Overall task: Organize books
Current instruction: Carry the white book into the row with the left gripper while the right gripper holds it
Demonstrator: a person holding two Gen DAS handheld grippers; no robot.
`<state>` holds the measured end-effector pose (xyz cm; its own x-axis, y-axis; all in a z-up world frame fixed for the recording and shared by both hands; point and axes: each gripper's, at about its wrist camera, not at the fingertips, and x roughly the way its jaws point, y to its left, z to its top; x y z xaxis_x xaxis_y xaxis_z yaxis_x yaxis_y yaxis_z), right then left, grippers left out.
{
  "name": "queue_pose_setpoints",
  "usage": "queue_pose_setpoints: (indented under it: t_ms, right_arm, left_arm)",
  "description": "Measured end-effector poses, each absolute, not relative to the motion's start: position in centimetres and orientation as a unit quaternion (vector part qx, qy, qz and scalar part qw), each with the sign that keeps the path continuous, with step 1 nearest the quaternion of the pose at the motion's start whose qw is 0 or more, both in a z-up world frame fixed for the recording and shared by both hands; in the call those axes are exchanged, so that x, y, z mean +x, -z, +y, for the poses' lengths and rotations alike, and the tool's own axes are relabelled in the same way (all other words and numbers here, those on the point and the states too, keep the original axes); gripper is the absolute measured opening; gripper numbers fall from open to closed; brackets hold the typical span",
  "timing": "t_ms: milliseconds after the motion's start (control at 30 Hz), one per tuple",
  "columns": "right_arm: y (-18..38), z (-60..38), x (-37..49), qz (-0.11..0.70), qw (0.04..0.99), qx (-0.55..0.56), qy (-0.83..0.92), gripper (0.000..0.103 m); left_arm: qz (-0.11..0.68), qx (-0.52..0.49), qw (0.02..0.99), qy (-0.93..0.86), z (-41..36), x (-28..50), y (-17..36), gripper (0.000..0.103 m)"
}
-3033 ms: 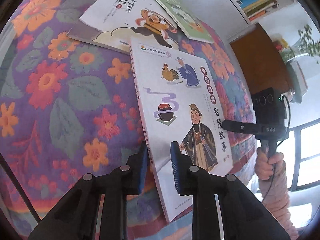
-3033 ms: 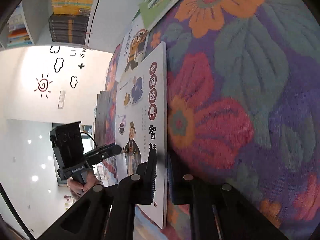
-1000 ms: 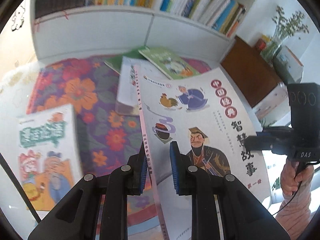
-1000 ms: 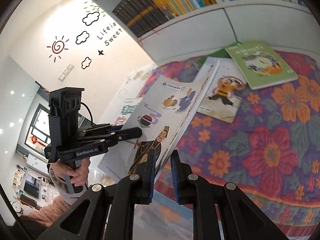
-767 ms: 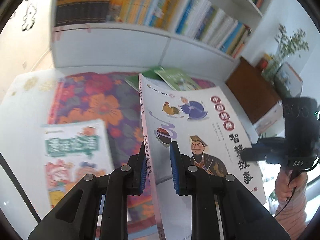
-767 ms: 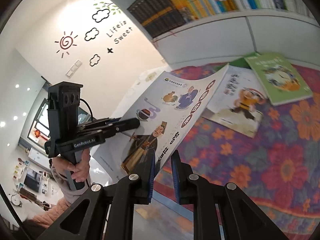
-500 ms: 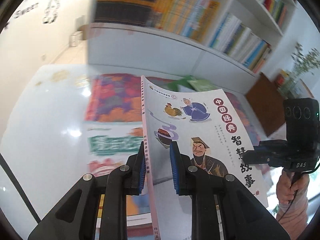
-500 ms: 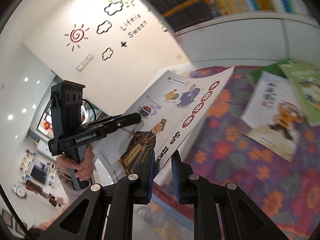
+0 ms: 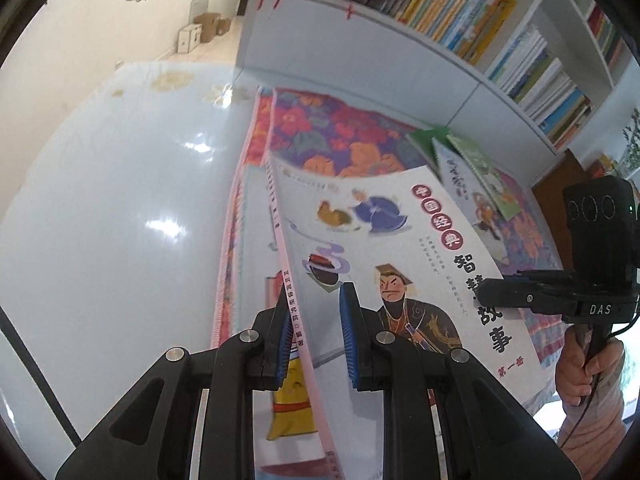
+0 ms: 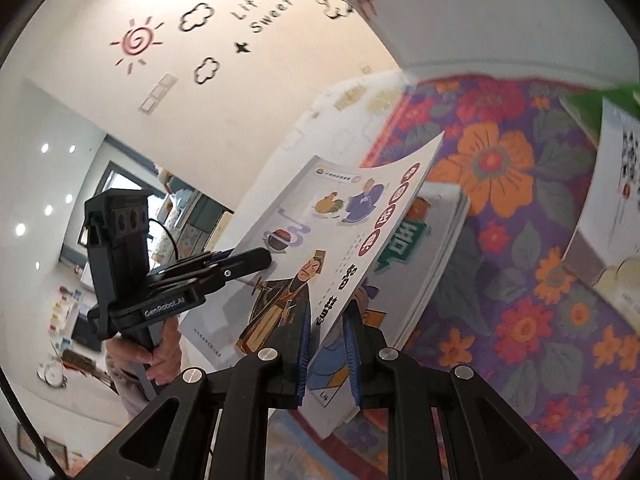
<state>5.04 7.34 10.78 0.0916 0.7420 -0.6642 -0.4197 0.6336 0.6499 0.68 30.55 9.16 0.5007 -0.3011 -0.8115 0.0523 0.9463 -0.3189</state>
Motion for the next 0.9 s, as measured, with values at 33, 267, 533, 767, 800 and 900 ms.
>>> queue_pose_setpoints:
  t_ms: [33,267,533,767,800,900]
  right_arm:
    - [-10.3,7.4,5.2,0.544,0.722,0.151,-0.4,0.016]
    - [-8.0,8.3,5.2,0.569,0.709,0.158,-0.386,0.016]
    - [-7.2,7.8,4.5,0.568,0.712,0.168,-0.378,0.016]
    - [-7.0,7.6,4.3,0.563,0.713,0.182,-0.376,0.018]
    - [-6.9,7.6,4.2,0.562,0.713,0.185,-0.376,0.018]
    - [-7.0,7.5,4.1,0.56,0.709,0.202,-0.38,0.029]
  left_arm:
    - [0.493,-0.131,0.854,0.104,30.7,0.7,-8.8,0.018]
    - [0.506,-0.138,0.846,0.094,31.3,1.0,-7.2,0.022]
    - [0.511,-0.131,0.846,0.079,31.3,1.4,-7.3,0.026]
    - [0.506,-0.096,0.857,0.029,31.4,1.5,-7.8,0.03]
    - [0.506,-0.097,0.857,0.028,31.5,1.6,-7.7,0.03]
    - [0.508,-0.104,0.855,0.015,31.8,1.7,-7.7,0.03]
